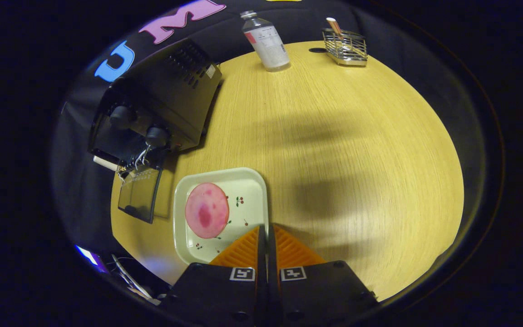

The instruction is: Open the toaster oven, put the food inside, and close the toaster oven door.

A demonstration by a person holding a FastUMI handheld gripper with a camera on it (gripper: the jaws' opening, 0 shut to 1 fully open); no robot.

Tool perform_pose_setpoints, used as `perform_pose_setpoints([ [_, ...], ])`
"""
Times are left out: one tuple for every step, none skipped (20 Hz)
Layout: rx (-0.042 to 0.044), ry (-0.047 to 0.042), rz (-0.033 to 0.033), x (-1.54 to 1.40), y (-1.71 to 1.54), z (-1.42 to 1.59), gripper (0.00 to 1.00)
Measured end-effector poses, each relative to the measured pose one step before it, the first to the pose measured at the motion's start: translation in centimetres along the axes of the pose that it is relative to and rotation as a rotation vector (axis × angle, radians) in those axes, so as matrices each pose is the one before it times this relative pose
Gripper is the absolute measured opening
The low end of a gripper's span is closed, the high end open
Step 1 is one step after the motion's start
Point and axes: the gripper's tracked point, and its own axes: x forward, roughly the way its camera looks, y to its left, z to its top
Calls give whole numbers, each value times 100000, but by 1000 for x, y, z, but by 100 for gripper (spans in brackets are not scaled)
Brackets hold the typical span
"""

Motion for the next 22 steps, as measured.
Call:
perform_pose_setpoints([
  [6527, 1616, 3527, 67, 350, -456, 6],
  [7726, 401, 3656, -201, 186, -114, 6],
  [7453, 580, 3100, -164, 339, -296, 6],
  [6171, -364, 2252, -46, 68, -217, 6],
  [4067, -774, 1507, -602, -164, 86, 5],
  [2699, -1023, 1391, -469, -81, 106, 6],
  [1563, -1341, 778, -414, -3, 141, 6],
  [1167, -842, 844, -476, -87, 97, 6],
  [1187, -1100, 956, -486, 54, 173, 6],
  [1102, -1064, 1312, -626, 215, 165, 6],
  [990, -1521, 1392, -558, 310, 174, 6],
  [917, -927, 1612, -575, 369, 48, 6],
  [1416, -1225, 1249, -520, 361, 197, 6],
  [1057, -490, 1397, -590, 534, -64, 6],
  [116, -927, 1068, -535, 463, -87, 5],
  [-66, -507, 890, -519, 504, -218, 6],
  [-257, -510, 979, -422, 568, -208, 6],
  [-100, -332, 735, -494, 607, -372, 6],
  [400, 163, 251, -348, 590, -367, 6],
  [-82, -209, 534, -368, 761, -510, 5],
  [-866, -304, 646, -226, 890, -529, 5],
  [-1101, -238, 668, 62, 962, -536, 6],
])
